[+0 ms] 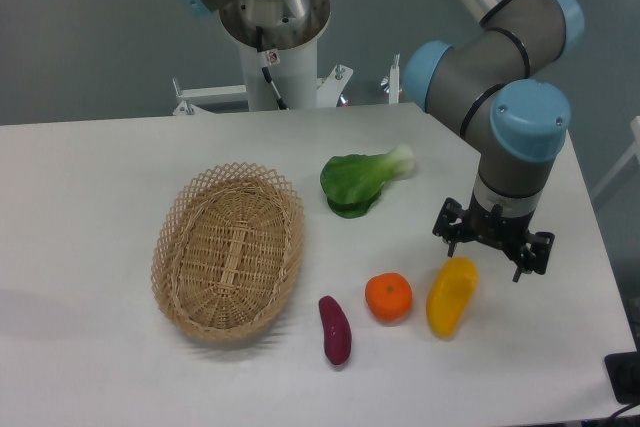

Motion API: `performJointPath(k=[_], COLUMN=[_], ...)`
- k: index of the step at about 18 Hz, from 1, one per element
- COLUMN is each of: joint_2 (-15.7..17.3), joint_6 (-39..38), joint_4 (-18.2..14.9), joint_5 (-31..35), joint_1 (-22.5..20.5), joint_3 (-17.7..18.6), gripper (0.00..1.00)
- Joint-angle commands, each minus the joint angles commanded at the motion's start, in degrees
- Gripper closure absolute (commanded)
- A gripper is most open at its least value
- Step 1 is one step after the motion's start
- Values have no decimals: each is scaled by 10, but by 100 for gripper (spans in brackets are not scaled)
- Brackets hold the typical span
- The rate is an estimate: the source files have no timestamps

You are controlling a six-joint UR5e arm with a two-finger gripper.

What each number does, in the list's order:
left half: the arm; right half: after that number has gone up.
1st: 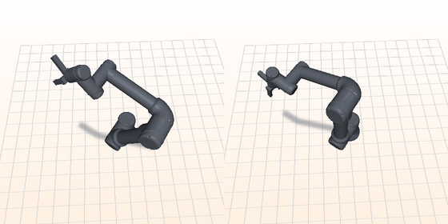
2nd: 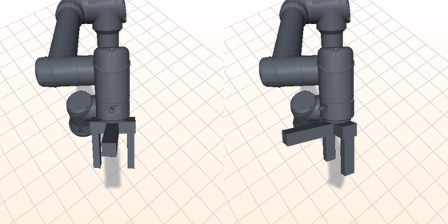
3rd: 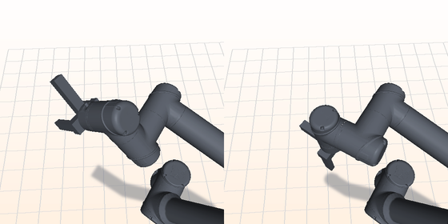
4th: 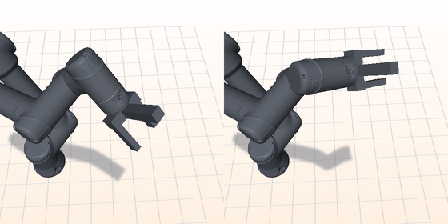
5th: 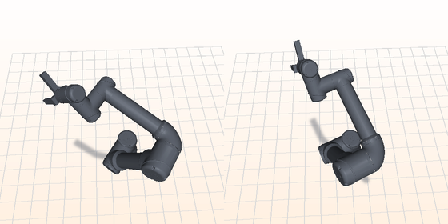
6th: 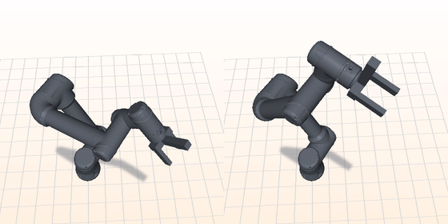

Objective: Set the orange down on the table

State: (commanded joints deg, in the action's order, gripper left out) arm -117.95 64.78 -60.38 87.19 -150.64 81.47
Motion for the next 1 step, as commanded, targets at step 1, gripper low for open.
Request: performJointPath(k=[1], joint_2=[0], joint_6=[-1], joint_4=[0], joint_5=[0], joint_1=[0], joint_3=[0], gripper=[0])
